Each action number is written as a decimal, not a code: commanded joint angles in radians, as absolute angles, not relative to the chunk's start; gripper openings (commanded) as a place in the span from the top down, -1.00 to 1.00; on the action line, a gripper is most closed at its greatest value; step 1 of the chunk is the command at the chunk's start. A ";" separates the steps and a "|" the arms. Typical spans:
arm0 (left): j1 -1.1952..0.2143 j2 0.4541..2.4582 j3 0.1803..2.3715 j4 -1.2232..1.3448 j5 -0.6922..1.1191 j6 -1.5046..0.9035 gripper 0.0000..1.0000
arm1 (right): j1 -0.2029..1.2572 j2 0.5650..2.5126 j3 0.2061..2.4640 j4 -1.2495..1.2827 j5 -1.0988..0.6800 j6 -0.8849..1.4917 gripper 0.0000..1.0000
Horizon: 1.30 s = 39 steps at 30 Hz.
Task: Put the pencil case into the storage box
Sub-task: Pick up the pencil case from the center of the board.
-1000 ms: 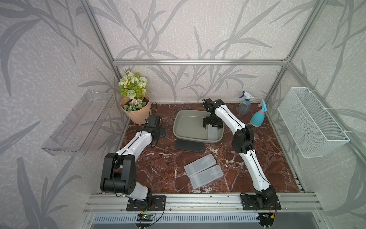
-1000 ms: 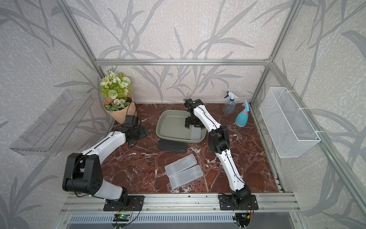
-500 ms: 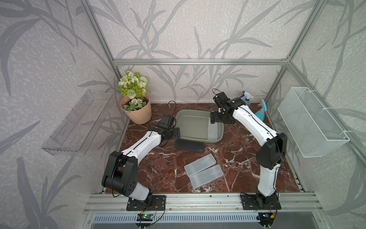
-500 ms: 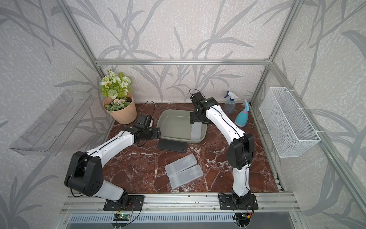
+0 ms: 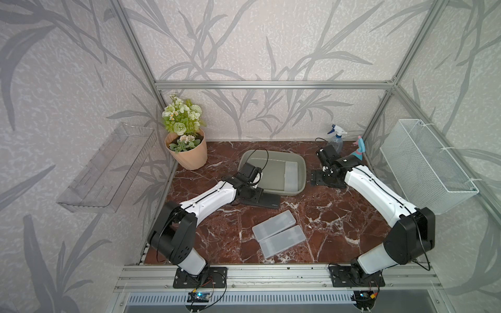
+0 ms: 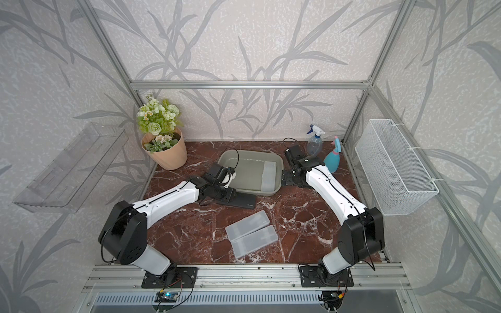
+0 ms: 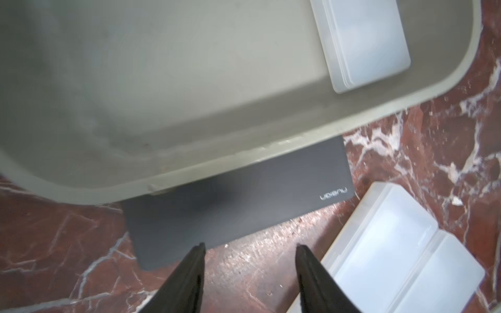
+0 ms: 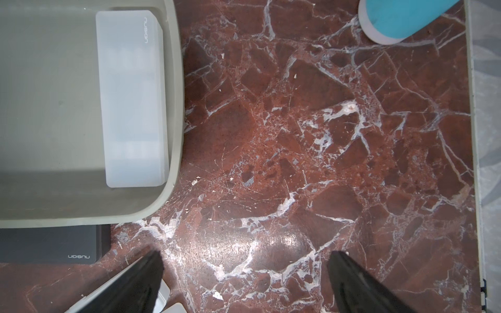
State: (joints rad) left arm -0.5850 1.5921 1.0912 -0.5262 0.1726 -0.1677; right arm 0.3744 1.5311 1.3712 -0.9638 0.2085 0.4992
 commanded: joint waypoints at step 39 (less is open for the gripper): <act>-0.996 1.842 1.231 -0.690 -0.058 -0.028 -0.79 | 0.323 1.125 1.094 -1.003 0.190 0.478 -0.98</act>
